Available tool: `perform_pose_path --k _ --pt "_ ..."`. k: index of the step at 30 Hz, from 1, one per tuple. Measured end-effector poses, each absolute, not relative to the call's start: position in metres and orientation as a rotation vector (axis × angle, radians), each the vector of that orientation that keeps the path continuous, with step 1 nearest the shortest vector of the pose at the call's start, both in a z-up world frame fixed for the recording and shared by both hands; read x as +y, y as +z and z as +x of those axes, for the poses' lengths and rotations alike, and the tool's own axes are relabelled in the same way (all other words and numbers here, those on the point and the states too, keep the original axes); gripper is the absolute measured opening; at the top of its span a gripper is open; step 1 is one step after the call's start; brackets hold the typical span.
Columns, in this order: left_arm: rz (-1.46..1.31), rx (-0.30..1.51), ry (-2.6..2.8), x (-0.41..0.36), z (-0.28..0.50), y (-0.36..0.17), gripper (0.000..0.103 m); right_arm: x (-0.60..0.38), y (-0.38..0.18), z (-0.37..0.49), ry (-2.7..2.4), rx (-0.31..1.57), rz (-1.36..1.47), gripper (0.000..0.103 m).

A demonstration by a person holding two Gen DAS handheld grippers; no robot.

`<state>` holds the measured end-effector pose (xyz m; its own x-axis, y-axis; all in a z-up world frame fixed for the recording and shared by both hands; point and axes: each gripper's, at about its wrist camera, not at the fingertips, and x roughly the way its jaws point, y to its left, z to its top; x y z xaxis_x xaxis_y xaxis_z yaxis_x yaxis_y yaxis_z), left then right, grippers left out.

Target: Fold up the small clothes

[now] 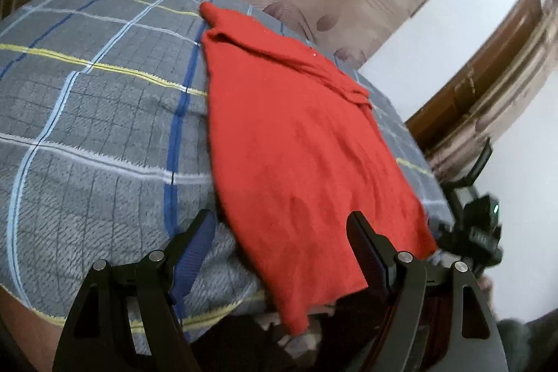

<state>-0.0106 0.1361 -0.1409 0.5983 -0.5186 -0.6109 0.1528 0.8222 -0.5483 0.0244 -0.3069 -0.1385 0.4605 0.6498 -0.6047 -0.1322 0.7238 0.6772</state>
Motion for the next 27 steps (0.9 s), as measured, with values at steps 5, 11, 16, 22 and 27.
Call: perform_pose_path --k 5,11,16,22,27 --pt "-0.511 0.821 -0.382 0.146 -0.027 -0.145 0.078 -0.315 -0.150 0.025 0.504 0.997 0.642 0.009" --pt "-0.585 0.823 -0.408 0.157 -0.027 -0.152 0.078 -0.330 -0.146 0.002 0.469 0.969 0.601 0.007" --pt "-0.561 0.843 -0.469 0.144 -0.022 -0.152 0.080 -0.332 -0.142 0.006 0.482 0.969 0.630 0.017" --pt "-0.594 0.834 -0.524 0.138 -0.016 -0.154 0.085 -0.328 -0.140 0.015 0.493 0.954 0.617 0.043" --pt "-0.629 0.817 -0.559 0.137 -0.013 -0.156 0.084 -0.318 -0.140 0.020 0.517 0.924 0.620 0.056"
